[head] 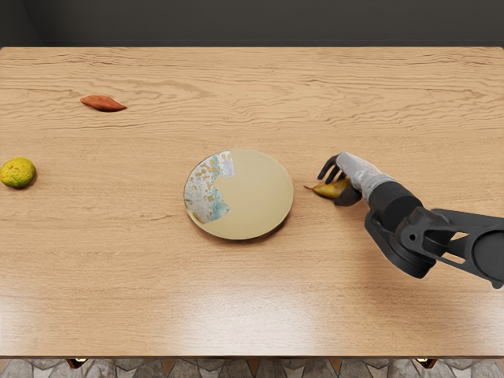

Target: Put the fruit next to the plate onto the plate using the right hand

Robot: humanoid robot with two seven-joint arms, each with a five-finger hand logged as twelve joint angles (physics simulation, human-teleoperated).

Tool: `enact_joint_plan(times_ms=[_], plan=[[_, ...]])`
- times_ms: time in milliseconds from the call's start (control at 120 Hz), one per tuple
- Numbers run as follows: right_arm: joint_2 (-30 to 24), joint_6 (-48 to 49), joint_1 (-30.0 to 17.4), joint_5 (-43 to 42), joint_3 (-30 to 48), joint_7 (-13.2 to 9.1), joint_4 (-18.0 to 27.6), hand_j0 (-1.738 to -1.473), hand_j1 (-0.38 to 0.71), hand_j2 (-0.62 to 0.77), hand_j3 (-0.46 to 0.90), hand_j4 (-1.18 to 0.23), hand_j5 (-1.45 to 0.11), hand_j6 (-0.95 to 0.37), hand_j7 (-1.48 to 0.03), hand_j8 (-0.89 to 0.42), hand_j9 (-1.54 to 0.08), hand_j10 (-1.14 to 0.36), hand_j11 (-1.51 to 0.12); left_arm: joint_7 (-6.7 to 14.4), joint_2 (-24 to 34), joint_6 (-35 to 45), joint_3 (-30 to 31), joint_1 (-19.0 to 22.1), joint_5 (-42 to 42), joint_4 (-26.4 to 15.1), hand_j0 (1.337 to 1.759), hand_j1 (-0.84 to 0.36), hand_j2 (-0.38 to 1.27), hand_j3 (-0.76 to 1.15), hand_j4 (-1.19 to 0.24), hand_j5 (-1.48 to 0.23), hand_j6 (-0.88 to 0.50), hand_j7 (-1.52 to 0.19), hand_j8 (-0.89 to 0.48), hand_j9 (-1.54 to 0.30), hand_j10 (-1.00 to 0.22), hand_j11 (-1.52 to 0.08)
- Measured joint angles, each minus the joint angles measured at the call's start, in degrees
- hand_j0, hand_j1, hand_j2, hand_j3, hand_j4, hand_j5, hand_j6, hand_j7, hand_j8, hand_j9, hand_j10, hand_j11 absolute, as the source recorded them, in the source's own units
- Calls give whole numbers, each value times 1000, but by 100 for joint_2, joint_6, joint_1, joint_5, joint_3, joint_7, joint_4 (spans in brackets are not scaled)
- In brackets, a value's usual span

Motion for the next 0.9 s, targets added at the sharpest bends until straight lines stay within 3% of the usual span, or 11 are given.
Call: enact_joint_plan(times_ms=[175,383,650,900], plan=[[-3,16,16,12,15,-2,0,-1655,296,222,0,-660,-865,-578,-860,-524,-862,-517,-868,1,0,0,0,0,0,-1,1658,343,1,0,-5,-6,-5,-6,-5,-6,-5,-6],[-20,21,85,36,59,-3,0,-1656,302,308,1,-702,-933,-598,-920,-536,-924,-532,-932,1,0,0,0,0,0,-1,1658,343,1,0,-5,-6,-5,-6,-5,-6,-5,-6],[-151,25,317,137,119,-5,0,-1656,301,321,0,-716,-968,-604,-946,-530,-955,-524,-961,1,0,0,0,0,0,-2,1658,343,1,0,-5,-6,-5,-6,-5,-6,-5,-6],[-234,400,350,179,763,-8,0,-1656,301,325,0,-721,-986,-606,-957,-519,-966,-524,-969,0,0,0,0,0,0,-2,1658,343,1,0,-5,-6,-5,-6,-5,-6,-5,-6]])
